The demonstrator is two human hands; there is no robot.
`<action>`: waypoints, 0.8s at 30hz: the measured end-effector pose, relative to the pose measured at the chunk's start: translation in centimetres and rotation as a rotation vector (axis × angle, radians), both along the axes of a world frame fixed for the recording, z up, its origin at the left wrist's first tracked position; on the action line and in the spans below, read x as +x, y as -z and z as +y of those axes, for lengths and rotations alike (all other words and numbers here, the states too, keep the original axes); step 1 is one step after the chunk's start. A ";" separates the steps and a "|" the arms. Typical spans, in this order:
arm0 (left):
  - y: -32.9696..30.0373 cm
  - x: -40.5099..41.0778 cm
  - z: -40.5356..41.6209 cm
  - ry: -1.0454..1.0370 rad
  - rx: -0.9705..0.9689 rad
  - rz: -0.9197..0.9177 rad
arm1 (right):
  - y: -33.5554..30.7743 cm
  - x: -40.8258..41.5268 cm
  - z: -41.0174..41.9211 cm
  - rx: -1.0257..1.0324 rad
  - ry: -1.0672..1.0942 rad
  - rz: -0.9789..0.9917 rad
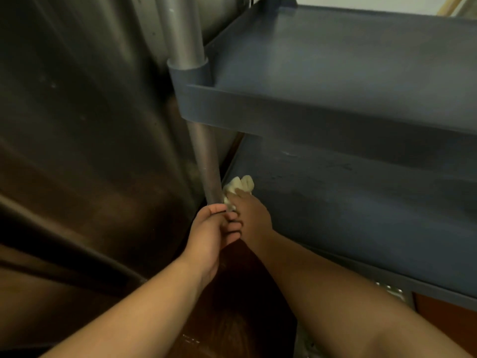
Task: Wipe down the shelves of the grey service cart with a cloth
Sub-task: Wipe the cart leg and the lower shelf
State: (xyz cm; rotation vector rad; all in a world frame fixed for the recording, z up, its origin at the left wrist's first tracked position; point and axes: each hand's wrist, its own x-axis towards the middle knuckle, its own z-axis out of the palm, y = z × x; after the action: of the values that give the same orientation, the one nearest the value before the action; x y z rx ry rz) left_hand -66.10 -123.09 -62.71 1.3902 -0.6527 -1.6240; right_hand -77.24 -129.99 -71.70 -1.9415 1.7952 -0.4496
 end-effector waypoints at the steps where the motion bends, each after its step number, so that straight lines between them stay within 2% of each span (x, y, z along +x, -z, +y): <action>1: 0.0 0.1 -0.1 -0.009 0.002 0.009 | 0.1 -0.1 -0.2 -0.010 -0.014 0.019; 4: 0.0 -0.4 -0.3 -0.008 0.000 0.026 | 0.6 -1.1 0.0 -0.015 -0.036 0.090; 9: 0.3 -3.3 -0.4 0.026 -0.010 0.002 | 0.6 -6.3 1.1 -0.087 0.071 0.232; 16: 0.6 -11.0 1.2 0.225 -0.087 -0.056 | -1.0 -21.5 5.8 0.169 0.292 0.301; 20: 0.4 -17.4 2.9 0.304 -0.092 -0.029 | -2.0 -30.8 9.2 0.300 0.458 0.333; 24: 0.5 -24.3 5.1 0.407 -0.074 0.002 | -1.5 -39.8 13.7 0.276 0.588 0.346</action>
State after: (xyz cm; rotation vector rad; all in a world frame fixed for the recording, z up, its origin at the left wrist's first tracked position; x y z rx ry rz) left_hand -90.37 -117.95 -63.19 1.2570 -1.0356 -1.8919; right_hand -117.02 -116.27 -70.20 -1.3416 2.5023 -0.0309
